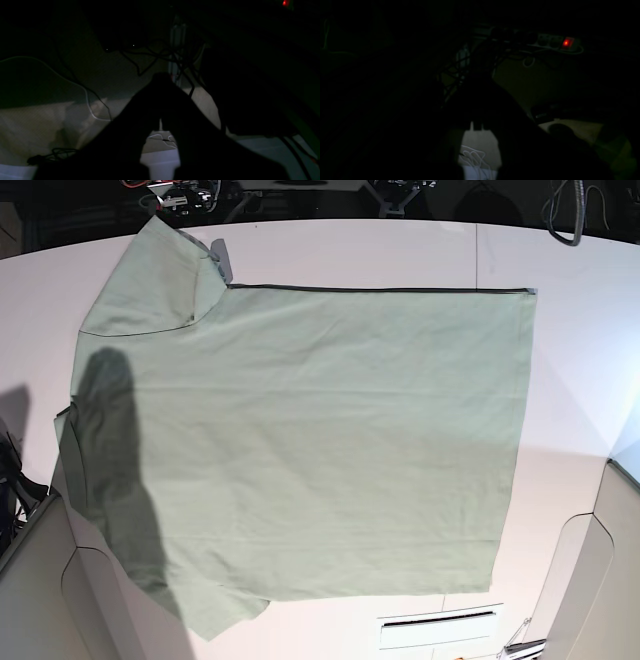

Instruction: Fold the T-shirt properly

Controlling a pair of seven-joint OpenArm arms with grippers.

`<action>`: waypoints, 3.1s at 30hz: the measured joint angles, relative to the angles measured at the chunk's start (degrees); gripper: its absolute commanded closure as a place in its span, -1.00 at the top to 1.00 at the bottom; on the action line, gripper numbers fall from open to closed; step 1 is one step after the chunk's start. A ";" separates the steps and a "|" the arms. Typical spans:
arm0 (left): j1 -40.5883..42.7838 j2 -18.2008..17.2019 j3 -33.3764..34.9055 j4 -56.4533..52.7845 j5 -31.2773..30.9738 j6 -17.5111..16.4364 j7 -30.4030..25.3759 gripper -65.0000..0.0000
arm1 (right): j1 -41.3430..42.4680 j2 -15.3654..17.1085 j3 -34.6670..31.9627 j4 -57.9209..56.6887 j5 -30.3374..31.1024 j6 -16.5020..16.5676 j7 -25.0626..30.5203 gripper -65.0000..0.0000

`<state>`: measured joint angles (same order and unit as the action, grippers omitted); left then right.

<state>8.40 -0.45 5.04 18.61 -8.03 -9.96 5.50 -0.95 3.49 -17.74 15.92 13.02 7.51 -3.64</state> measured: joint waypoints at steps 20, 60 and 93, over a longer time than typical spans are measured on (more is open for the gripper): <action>0.00 0.00 0.00 0.59 0.00 -0.02 -0.02 -1.00 | 0.00 0.02 0.00 1.01 -0.02 0.02 0.00 -1.00; 48.41 -23.89 -15.69 57.42 -29.03 -28.89 12.31 -1.00 | -52.87 31.85 10.38 76.48 6.67 -0.17 -14.38 -1.00; 46.10 -23.37 -49.05 87.36 -72.04 -29.46 40.39 -1.00 | -27.12 8.90 54.66 80.98 25.29 12.46 -25.09 0.05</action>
<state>54.50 -23.81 -44.01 105.97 -80.07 -39.42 45.89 -28.08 12.38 36.93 96.90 38.30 19.97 -28.73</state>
